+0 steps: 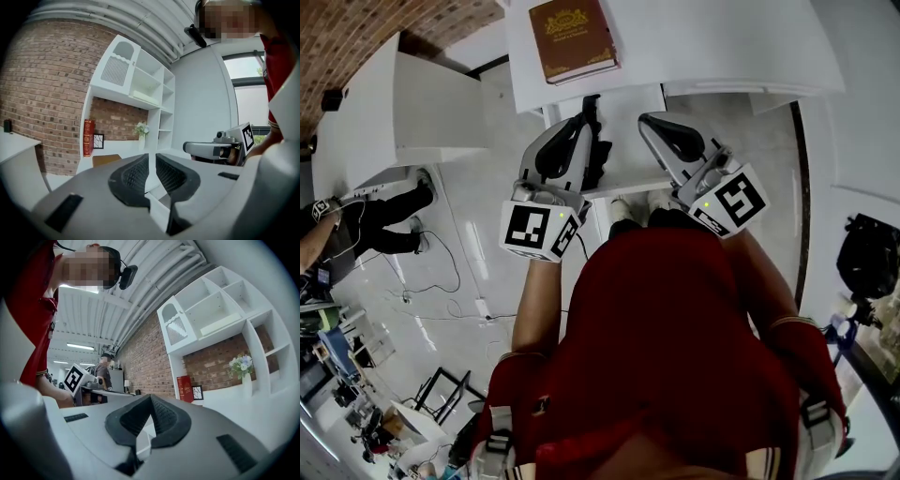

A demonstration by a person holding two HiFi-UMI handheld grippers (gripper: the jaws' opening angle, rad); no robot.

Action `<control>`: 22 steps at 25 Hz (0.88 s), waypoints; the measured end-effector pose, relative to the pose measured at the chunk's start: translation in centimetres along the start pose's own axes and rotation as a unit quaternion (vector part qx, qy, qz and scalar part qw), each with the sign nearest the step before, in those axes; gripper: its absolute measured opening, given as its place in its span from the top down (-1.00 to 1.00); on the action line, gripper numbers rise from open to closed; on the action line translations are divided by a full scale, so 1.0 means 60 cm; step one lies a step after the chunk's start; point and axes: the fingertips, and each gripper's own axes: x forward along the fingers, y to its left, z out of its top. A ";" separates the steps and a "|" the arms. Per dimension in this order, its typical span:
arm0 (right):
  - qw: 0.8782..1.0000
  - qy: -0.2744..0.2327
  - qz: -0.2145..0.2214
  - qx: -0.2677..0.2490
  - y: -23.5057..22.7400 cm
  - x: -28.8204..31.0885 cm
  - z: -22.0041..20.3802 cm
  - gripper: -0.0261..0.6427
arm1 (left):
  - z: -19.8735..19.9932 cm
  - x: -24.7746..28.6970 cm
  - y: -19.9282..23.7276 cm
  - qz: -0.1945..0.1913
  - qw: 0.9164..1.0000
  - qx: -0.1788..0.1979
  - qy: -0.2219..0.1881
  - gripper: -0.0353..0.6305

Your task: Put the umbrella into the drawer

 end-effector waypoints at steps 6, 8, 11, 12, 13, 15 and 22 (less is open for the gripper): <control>1.000 -0.013 0.009 -0.011 0.023 -0.016 0.025 0.93 | 0.042 -0.035 -0.019 0.001 0.999 0.023 -0.042 0.87; 1.000 -0.014 0.011 -0.018 0.029 -0.022 0.030 0.93 | 0.050 -0.048 -0.023 0.007 0.998 0.029 -0.054 0.88; 0.999 -0.017 0.009 -0.026 0.033 -0.030 0.037 0.93 | 0.059 -0.065 -0.027 0.015 0.997 0.036 -0.068 0.88; 0.999 -0.018 0.008 -0.029 0.034 -0.032 0.039 0.93 | 0.061 -0.070 -0.028 0.016 0.997 0.039 -0.070 0.88; 0.999 -0.019 0.007 -0.031 0.035 -0.035 0.040 0.93 | 0.063 -0.074 -0.029 0.017 0.996 0.042 -0.072 0.88; 0.999 -0.019 0.004 -0.035 0.038 -0.039 0.042 0.93 | 0.064 -0.081 -0.032 0.017 0.996 0.047 -0.073 0.88; 0.999 -0.020 0.002 -0.045 0.053 -0.047 0.044 0.93 | 0.057 -0.089 -0.041 0.006 0.996 0.050 -0.073 0.88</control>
